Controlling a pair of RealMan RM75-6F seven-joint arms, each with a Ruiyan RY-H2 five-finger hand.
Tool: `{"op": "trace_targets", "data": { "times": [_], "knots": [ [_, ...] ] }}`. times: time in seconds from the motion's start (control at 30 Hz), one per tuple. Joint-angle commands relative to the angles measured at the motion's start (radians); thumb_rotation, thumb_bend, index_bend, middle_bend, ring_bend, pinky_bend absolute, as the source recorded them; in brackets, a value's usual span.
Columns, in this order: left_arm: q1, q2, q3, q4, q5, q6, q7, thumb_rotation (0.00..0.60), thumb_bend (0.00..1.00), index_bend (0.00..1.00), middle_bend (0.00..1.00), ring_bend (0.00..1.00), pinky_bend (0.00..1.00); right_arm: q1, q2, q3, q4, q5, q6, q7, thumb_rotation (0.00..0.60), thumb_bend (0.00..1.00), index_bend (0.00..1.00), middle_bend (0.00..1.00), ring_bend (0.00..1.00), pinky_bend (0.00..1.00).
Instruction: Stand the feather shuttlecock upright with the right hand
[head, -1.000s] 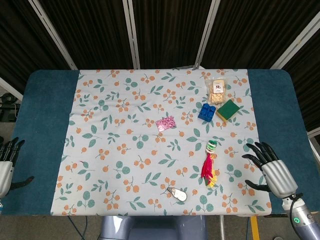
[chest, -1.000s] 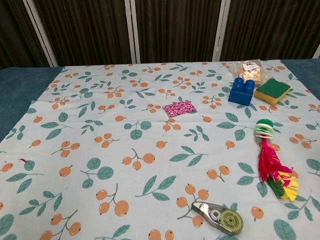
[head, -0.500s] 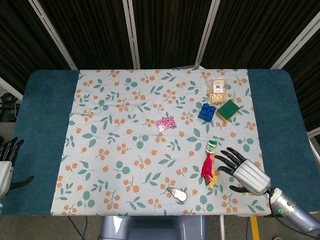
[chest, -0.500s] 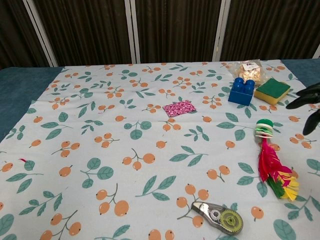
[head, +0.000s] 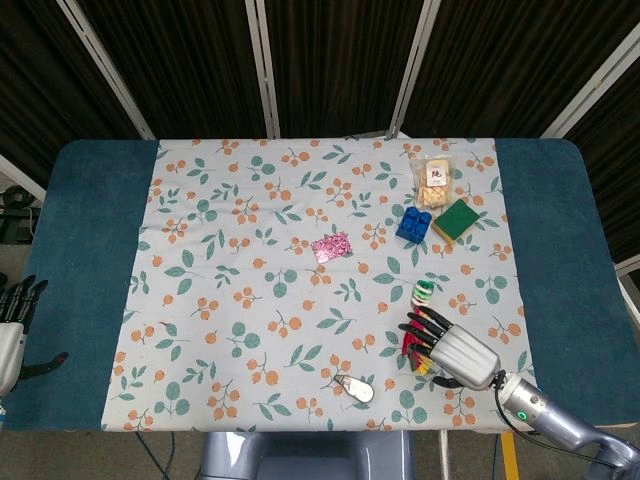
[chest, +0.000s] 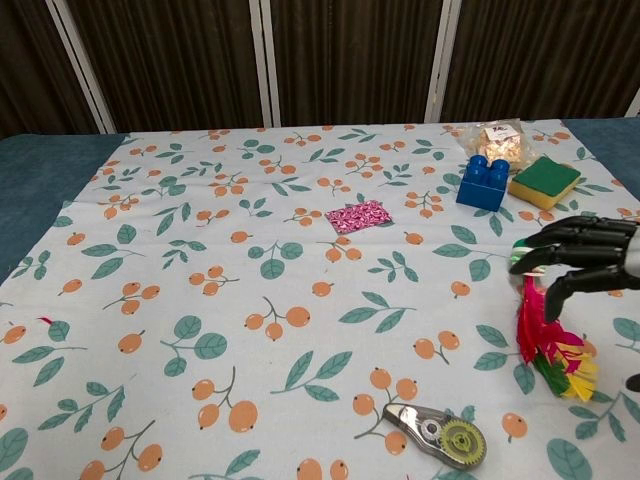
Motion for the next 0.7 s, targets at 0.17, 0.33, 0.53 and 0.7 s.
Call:
{"op": "trace_targets", "data": {
  "times": [0.17,0.33,0.53,0.7],
  "knots": [
    [0.000,0.001,0.001,0.000,0.004,0.001,-0.004,0.600,0.11,0.00,0.00,0.00,0.00,0.026,-0.073,-0.001,0.073,0.046,-0.038,-0.023,0.600,0.07,0.39,0.12,0.00,0.00],
    [0.001,0.002,0.002,-0.001,0.005,0.001,-0.005,0.600,0.11,0.00,0.00,0.00,0.00,0.032,-0.100,-0.004,0.118,0.069,-0.041,-0.025,0.600,0.09,0.41,0.13,0.00,0.00],
    [0.000,0.003,0.002,-0.005,0.000,-0.005,-0.004,0.600,0.11,0.00,0.00,0.00,0.00,0.039,-0.112,-0.008,0.139,0.090,-0.030,-0.021,0.600,0.12,0.47,0.16,0.00,0.00],
    [-0.001,0.001,0.002,-0.006,-0.003,-0.007,0.001,0.600,0.11,0.00,0.00,0.00,0.00,0.041,-0.126,-0.013,0.145,0.099,-0.019,-0.022,0.600,0.13,0.51,0.19,0.00,0.00]
  ]
}}
